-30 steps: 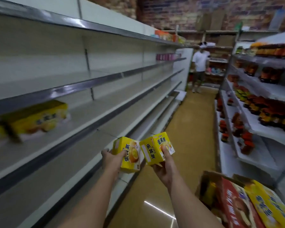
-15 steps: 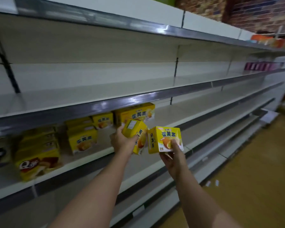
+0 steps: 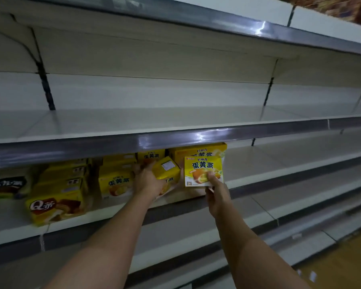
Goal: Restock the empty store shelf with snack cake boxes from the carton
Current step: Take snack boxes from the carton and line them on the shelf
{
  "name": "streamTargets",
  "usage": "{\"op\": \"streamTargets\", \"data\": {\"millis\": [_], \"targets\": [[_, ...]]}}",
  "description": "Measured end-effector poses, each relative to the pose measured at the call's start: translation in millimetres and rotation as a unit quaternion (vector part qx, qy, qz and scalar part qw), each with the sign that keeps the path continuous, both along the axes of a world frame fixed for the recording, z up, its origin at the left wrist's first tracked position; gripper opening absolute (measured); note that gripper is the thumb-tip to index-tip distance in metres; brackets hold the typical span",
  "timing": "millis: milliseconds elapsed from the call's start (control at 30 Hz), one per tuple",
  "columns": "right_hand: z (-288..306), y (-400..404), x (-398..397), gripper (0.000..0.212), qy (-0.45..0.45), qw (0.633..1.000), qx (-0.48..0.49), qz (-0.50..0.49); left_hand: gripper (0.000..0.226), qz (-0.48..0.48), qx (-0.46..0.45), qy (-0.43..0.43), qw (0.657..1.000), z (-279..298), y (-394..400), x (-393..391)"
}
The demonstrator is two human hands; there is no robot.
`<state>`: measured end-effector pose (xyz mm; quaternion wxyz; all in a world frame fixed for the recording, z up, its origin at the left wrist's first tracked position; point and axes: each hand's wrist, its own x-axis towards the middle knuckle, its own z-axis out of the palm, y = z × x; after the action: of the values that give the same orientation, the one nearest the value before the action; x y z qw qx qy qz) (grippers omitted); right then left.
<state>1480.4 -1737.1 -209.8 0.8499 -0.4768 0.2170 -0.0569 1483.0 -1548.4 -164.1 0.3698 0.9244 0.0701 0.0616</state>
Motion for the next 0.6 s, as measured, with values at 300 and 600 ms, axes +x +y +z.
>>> {"op": "streamTargets", "data": {"millis": [300, 600], "targets": [[-17, -40, 54, 0.066, -0.021, 0.986, -0.11, 0.122, 0.081, 0.005, 0.071, 0.004, 0.997, -31, -15, 28], [-14, -64, 53, 0.051, -0.024, 0.958, -0.03, 0.285, 0.073, 0.048, 0.296, -0.039, 0.953, -37, -16, 32]]}}
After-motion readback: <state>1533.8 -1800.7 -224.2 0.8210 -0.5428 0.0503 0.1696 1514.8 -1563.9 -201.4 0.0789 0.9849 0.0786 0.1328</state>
